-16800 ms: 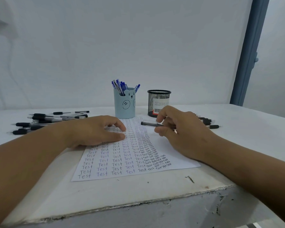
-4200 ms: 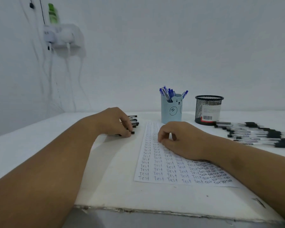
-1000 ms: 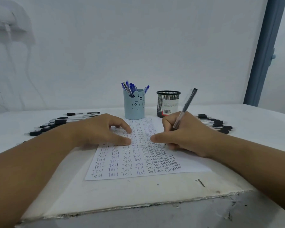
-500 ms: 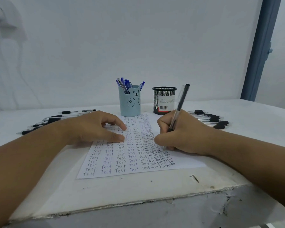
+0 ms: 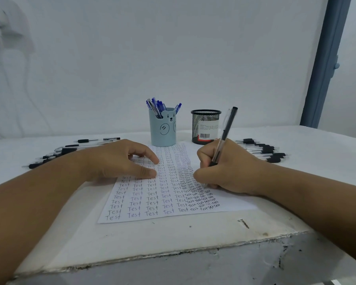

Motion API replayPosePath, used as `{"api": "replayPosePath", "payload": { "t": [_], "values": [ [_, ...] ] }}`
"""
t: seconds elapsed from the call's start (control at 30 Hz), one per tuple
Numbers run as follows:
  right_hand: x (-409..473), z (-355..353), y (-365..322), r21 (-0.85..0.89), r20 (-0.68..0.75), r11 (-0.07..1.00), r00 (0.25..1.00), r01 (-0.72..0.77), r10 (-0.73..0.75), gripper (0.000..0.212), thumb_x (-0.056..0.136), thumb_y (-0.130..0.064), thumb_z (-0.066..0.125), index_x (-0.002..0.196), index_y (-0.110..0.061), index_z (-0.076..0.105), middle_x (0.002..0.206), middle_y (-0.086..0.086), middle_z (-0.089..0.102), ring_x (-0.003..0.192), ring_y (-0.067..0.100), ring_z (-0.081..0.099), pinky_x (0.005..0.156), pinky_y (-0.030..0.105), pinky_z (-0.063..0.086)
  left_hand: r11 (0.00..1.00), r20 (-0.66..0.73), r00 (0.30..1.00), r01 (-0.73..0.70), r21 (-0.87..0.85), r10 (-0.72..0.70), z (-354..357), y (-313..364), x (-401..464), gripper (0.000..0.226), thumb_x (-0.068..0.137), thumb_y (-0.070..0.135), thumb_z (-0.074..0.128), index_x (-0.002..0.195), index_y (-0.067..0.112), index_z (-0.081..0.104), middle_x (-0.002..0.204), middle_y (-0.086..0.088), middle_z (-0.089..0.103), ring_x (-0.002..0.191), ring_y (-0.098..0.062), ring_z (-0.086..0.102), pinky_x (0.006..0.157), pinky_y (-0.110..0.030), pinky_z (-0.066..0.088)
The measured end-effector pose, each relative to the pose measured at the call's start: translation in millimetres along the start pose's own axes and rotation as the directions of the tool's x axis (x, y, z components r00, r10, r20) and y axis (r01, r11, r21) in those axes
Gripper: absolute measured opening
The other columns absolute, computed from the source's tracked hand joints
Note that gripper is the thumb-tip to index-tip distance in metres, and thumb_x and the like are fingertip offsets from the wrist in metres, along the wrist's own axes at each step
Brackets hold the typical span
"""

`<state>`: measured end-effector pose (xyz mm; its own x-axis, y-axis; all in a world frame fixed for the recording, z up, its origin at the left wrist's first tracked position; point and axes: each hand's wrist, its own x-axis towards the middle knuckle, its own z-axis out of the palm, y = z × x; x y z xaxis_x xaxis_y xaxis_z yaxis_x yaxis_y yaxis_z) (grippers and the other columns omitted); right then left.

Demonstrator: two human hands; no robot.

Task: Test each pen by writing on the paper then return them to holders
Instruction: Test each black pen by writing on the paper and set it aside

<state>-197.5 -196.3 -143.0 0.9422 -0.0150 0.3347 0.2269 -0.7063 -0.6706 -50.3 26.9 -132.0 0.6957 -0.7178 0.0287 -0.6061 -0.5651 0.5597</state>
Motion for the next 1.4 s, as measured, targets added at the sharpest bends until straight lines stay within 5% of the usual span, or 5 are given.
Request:
{"api": "replayPosePath", "payload": {
  "t": [0.3,0.6,0.93,1.13,1.4],
  "values": [
    [-0.2,-1.0,-1.4,-0.022,0.017,1.000,1.000,0.004,-0.004,0.033,0.076,-0.003,0.070,0.054,-0.008,0.045,0.058,0.024,0.056,0.050,0.015,0.049,0.051,0.023,0.038,1.000,0.013,1.000,0.006,0.007,-0.006,-0.4,1.0,0.0,0.050,0.055,0.064,0.080,0.103,0.053,0.071,0.125,0.025,0.055,0.118,0.005,0.047,0.111,-0.031,0.034],
    [0.5,0.2,0.7,0.004,0.011,1.000,1.000,0.003,-0.003,0.034,0.077,-0.004,0.071,0.054,-0.009,0.047,0.052,0.012,0.052,0.048,0.013,0.051,0.052,0.021,0.040,1.000,0.023,1.000,0.003,-0.009,-0.003,-0.4,1.1,0.6,0.048,0.056,0.059,0.080,0.102,0.051,0.072,0.125,0.025,0.055,0.119,0.004,0.047,0.113,-0.032,0.033],
    [2.5,-0.1,4.2,0.030,0.005,0.999,1.000,0.021,-0.021,0.035,0.072,-0.008,0.069,0.051,-0.015,0.041,0.055,0.022,0.047,0.052,0.019,0.047,0.054,0.025,0.036,1.000,0.045,0.999,-0.012,0.018,0.011,-2.2,-5.9,4.2,0.085,0.030,0.088,0.075,0.108,0.053,0.070,0.126,0.026,0.054,0.120,0.004,0.047,0.113,-0.032,0.034],
    [1.8,1.2,2.5,-0.008,0.009,0.999,0.999,0.031,-0.031,0.029,0.066,-0.017,0.066,0.050,-0.016,0.041,0.055,0.018,0.051,0.054,0.018,0.045,0.055,0.025,0.036,1.000,0.035,0.999,0.000,0.010,0.000,-0.4,0.8,0.7,0.047,0.057,0.060,0.080,0.102,0.052,0.072,0.126,0.026,0.055,0.117,0.007,0.046,0.110,-0.030,0.034],
    [2.6,-1.3,5.2,-0.002,0.032,0.999,0.999,0.042,-0.042,0.038,0.073,-0.006,0.069,0.049,-0.017,0.042,0.055,0.013,0.051,0.055,0.018,0.045,0.056,0.026,0.036,1.000,0.028,1.000,0.002,0.014,-0.002,-1.0,-0.5,2.2,0.053,0.053,0.066,0.079,0.104,0.053,0.071,0.130,0.022,0.055,0.124,-0.001,0.047,0.115,-0.035,0.032]
  ]
}}
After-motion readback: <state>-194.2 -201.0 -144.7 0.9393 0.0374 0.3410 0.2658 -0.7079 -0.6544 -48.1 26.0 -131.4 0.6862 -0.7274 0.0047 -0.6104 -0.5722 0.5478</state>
